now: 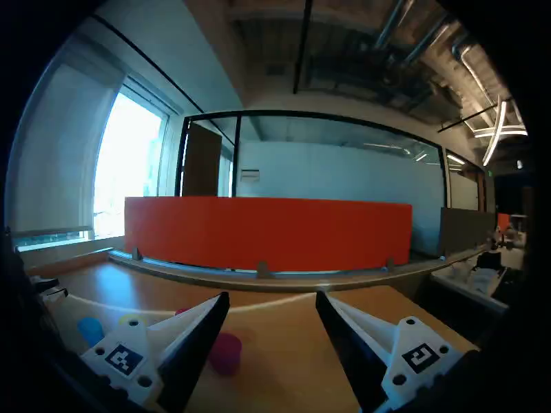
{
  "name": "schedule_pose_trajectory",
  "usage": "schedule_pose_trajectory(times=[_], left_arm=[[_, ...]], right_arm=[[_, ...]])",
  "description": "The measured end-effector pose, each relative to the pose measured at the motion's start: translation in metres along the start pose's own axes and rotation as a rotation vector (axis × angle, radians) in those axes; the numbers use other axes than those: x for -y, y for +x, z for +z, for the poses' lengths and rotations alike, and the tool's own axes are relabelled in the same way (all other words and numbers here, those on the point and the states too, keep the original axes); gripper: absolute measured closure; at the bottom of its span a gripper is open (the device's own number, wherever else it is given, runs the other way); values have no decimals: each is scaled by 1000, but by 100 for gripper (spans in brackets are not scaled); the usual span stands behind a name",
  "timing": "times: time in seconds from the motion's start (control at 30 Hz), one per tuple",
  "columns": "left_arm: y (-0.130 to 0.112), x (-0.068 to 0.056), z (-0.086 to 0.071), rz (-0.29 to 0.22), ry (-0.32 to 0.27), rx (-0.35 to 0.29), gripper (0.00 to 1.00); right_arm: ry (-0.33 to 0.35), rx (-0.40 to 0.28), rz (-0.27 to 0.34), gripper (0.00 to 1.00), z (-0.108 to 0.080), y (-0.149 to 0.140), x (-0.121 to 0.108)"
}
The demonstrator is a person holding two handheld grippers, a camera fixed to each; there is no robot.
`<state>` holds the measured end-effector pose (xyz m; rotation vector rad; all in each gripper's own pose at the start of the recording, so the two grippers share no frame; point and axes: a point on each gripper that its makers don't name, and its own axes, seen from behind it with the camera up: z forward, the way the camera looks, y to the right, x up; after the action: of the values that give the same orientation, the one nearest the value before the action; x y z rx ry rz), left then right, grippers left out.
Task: Pour water
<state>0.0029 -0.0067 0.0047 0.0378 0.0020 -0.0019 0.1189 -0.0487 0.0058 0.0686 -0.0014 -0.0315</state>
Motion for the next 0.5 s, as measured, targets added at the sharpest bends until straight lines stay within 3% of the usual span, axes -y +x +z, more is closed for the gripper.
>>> schedule_pose_trajectory(times=[0.5], left_arm=[[-1,0,0,2,1,2,12]], right_arm=[[-5,-2,5,3,-1,1,-5]])
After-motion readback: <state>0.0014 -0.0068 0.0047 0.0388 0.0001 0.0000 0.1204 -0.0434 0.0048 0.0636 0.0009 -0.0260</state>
